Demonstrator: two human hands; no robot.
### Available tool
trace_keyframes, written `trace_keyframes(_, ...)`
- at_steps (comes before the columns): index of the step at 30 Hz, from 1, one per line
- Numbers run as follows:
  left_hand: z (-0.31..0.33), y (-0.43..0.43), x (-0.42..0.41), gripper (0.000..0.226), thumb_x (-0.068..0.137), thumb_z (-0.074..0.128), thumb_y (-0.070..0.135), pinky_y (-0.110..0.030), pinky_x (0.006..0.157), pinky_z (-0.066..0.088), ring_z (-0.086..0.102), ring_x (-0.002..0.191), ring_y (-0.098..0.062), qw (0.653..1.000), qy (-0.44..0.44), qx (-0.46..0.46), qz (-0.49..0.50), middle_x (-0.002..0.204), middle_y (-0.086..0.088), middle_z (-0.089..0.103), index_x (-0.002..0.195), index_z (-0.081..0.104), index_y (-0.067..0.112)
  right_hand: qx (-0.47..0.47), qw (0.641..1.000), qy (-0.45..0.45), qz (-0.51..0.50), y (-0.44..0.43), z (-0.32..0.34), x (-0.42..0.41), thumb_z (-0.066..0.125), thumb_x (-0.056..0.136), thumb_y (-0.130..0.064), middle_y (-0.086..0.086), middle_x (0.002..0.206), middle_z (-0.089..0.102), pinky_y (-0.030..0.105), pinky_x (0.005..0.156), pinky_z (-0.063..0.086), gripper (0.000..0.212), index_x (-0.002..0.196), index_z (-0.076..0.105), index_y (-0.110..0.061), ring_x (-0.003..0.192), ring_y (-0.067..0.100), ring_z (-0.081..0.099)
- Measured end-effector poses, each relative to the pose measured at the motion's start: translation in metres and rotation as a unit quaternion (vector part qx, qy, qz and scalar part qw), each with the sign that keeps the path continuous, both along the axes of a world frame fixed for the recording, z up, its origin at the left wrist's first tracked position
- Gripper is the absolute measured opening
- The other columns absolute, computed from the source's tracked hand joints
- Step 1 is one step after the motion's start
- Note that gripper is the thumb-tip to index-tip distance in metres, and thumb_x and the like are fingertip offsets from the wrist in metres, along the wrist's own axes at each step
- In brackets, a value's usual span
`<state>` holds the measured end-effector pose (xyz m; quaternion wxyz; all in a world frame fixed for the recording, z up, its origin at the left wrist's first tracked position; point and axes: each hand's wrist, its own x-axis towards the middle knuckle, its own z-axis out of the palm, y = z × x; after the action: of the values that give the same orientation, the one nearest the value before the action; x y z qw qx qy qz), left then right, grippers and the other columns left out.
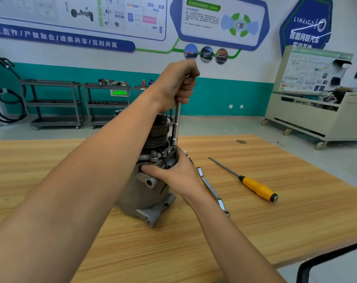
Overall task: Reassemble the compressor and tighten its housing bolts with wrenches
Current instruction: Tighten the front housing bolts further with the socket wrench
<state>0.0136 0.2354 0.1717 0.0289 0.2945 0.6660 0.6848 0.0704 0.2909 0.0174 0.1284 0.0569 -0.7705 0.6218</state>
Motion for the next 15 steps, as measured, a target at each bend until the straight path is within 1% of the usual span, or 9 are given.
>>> trace_keyframes(2, 0.004, -0.001, 0.004, 0.043, 0.089, 0.040, 0.012, -0.020, 0.041, 0.016, 0.016, 0.037, -0.011, 0.999, 0.007, -0.002, 0.052, 0.042, 0.006, 0.022, 0.048, 0.028, 0.019, -0.011, 1.000, -0.002, 0.003, -0.001, 0.000, 0.001, 0.087, 0.059, -0.035, -0.022, 0.102, 0.062, 0.020, 0.081, 0.048, 0.063, 0.111, 0.052, -0.034, 0.096, -0.005, 0.056)
trace_keyframes(4, 0.014, -0.002, 0.016, 0.032, 0.091, 0.048, 0.009, -0.024, 0.046, 0.025, 0.030, 0.043, -0.013, 0.984, 0.034, -0.005, 0.176, 0.049, 0.003, 0.035, 0.060, 0.041, 0.013, -0.016, 1.000, -0.001, 0.009, -0.002, -0.001, 0.002, 0.087, 0.059, -0.036, -0.024, 0.102, 0.059, 0.016, 0.079, 0.045, 0.064, 0.111, 0.050, -0.037, 0.096, -0.008, 0.054)
trace_keyframes(5, 0.024, -0.003, 0.016, 0.026, 0.092, 0.049, 0.010, -0.025, 0.050, 0.029, 0.035, 0.049, -0.014, 0.967, 0.066, 0.032, 0.245, 0.055, 0.001, 0.039, 0.066, 0.045, 0.011, -0.015, 1.000, 0.001, 0.010, -0.002, -0.001, 0.003, 0.086, 0.059, -0.038, -0.027, 0.101, 0.058, 0.014, 0.076, 0.043, 0.064, 0.111, 0.048, -0.039, 0.095, -0.010, 0.052)
trace_keyframes(6, 0.036, -0.009, 0.018, 0.028, 0.093, 0.048, 0.011, -0.025, 0.050, 0.030, 0.035, 0.049, -0.014, 0.957, 0.061, 0.107, 0.263, 0.056, 0.000, 0.037, 0.065, 0.042, 0.011, -0.014, 1.000, 0.002, 0.012, -0.003, -0.001, 0.004, 0.086, 0.060, -0.039, -0.028, 0.100, 0.056, 0.012, 0.075, 0.041, 0.065, 0.112, 0.047, -0.040, 0.094, -0.012, 0.050)
trace_keyframes(7, 0.048, -0.016, 0.024, 0.034, 0.095, 0.043, 0.011, -0.022, 0.048, 0.029, 0.032, 0.045, -0.012, 0.950, 0.043, 0.186, 0.247, 0.052, 0.001, 0.032, 0.062, 0.036, 0.013, -0.014, 1.000, 0.003, 0.013, -0.003, -0.001, 0.003, 0.086, 0.060, -0.039, -0.029, 0.100, 0.056, 0.011, 0.075, 0.040, 0.066, 0.113, 0.047, -0.041, 0.093, -0.013, 0.050)
trace_keyframes(8, 0.057, -0.026, 0.027, 0.037, 0.096, 0.037, 0.008, -0.020, 0.045, 0.028, 0.028, 0.040, -0.010, 0.949, 0.045, 0.232, 0.209, 0.045, 0.003, 0.030, 0.060, 0.031, 0.014, -0.014, 1.000, 0.003, 0.013, -0.002, -0.001, 0.003, 0.086, 0.060, -0.039, -0.030, 0.100, 0.055, 0.011, 0.074, 0.039, 0.066, 0.113, 0.047, -0.040, 0.093, -0.013, 0.049)
trace_keyframes(9, 0.063, -0.034, 0.032, 0.039, 0.098, 0.032, 0.007, -0.017, 0.043, 0.026, 0.026, 0.035, -0.007, 0.954, 0.057, 0.240, 0.173, 0.039, 0.007, 0.029, 0.061, 0.029, 0.015, -0.014, 1.000, 0.003, 0.014, -0.001, -0.002, 0.002, 0.086, 0.061, -0.039, -0.031, 0.100, 0.055, 0.010, 0.074, 0.039, 0.066, 0.114, 0.047, -0.040, 0.092, -0.015, 0.049)
trace_keyframes(11, 0.064, -0.041, 0.044, 0.040, 0.100, 0.027, 0.008, -0.014, 0.042, 0.023, 0.021, 0.035, -0.005, 0.971, 0.076, 0.198, 0.111, 0.035, 0.012, 0.025, 0.061, 0.025, 0.017, -0.015, 1.000, 0.005, 0.018, 0.000, -0.002, 0.002, 0.085, 0.061, -0.039, -0.032, 0.100, 0.054, 0.008, 0.072, 0.039, 0.066, 0.115, 0.047, -0.039, 0.090, -0.016, 0.049)
trace_keyframes(15, 0.034, -0.045, 0.050, 0.042, 0.094, 0.040, 0.018, -0.020, 0.041, 0.015, 0.009, 0.046, -0.014, 0.983, 0.058, 0.121, 0.127, 0.048, 0.006, 0.014, 0.058, 0.019, 0.021, -0.010, 1.000, 0.004, 0.026, 0.000, -0.001, 0.000, 0.085, 0.062, -0.038, -0.028, 0.104, 0.054, 0.010, 0.074, 0.040, 0.073, 0.124, 0.047, -0.032, 0.093, -0.014, 0.049)
